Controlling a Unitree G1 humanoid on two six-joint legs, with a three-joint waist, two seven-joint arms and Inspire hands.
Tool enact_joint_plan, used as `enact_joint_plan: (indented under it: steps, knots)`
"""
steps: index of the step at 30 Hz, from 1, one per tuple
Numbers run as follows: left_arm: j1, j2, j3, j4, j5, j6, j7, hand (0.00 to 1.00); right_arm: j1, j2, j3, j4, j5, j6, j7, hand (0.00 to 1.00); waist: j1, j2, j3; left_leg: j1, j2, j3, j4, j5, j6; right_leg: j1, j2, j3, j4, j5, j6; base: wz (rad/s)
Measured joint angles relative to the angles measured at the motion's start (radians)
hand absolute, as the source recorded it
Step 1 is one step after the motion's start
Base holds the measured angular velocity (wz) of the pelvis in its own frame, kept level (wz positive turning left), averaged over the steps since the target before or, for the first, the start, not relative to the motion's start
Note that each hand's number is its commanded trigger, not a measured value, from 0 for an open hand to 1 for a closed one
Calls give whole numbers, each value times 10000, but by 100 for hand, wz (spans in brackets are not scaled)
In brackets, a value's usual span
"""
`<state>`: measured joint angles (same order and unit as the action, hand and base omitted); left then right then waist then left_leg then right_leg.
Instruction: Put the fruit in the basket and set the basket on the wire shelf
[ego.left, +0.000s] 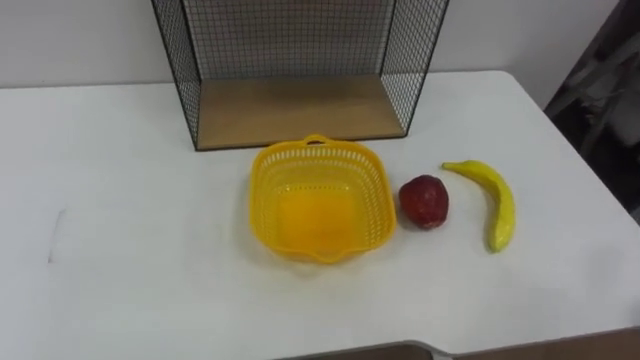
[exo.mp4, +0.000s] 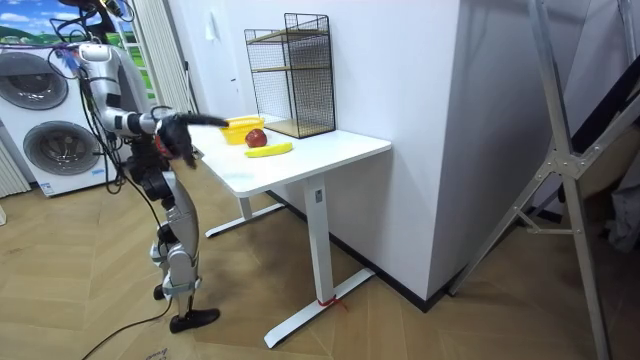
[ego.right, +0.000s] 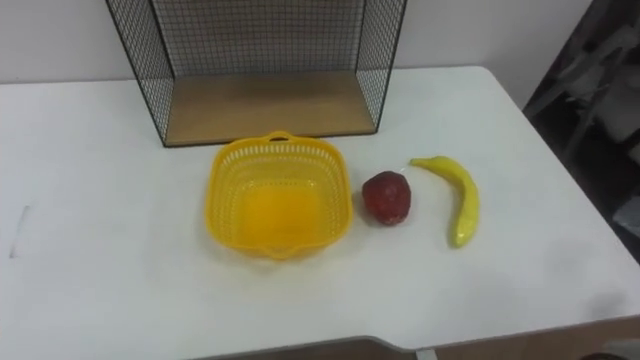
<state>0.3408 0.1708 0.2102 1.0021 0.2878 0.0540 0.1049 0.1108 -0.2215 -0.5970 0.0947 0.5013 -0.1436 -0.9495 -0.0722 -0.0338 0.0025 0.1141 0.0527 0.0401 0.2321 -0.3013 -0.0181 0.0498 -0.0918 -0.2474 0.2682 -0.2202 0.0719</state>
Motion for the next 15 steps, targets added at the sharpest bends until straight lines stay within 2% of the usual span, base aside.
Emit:
enact_joint_plan:
  steps: [3, 6, 10, 15]
  knots:
    - [-7, 54, -305, -1, 110, -1, 9, 0, -8, -136, 655, -722, -859, -309, -60, 0, 156, 20, -12, 36, 0, 13, -185, 101, -1, 11, 21, -11, -145, 90, -10, -1]
    - [-86, 56, -706, -4, 115, -31, 4, 0, -20, -142, 1430, -779, -1387, -292, 288, 0, 379, -8, -9, 171, 20, 137, -339, 155, -14, 15, 60, 107, -157, 101, -21, -9]
    - [-81, 79, -1176, -20, 212, -49, -60, 0, -30, -197, 2393, -794, -1872, -294, 1449, 0, 532, -22, -3, 188, 23, 130, -340, 164, -23, 26, 62, 124, -141, 102, -21, -1]
    - [-287, 70, -1165, -17, 447, -75, -367, 0, -158, -222, 3249, -802, -1925, -272, 3151, 0, 722, -102, 59, 163, 26, 125, -313, 181, -24, 18, 61, 125, -132, 113, -40, 0]
